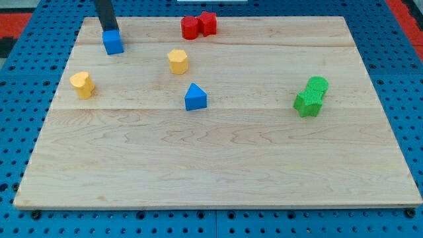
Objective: Move the yellow hexagon towards the bottom right of the board
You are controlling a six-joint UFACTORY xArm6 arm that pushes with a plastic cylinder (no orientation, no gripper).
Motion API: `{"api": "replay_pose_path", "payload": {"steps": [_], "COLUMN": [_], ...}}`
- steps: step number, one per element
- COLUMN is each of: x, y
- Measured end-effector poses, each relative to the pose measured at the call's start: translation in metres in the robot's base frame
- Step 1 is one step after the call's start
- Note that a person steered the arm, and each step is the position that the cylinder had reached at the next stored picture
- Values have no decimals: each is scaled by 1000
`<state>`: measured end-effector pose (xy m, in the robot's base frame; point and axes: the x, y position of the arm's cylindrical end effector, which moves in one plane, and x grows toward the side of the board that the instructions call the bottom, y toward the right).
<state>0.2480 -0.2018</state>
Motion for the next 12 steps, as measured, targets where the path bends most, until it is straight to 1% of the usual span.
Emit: {"api": "replay_pose_path", "payload": {"steps": [1, 2, 3, 4, 5, 6, 7, 8, 9, 10, 11, 12], "x": [12, 19, 62, 88, 98, 118, 93, 106, 157, 203, 155, 115], "y": [45, 104, 111, 156, 203, 219, 204, 183, 239, 257, 219, 201]}}
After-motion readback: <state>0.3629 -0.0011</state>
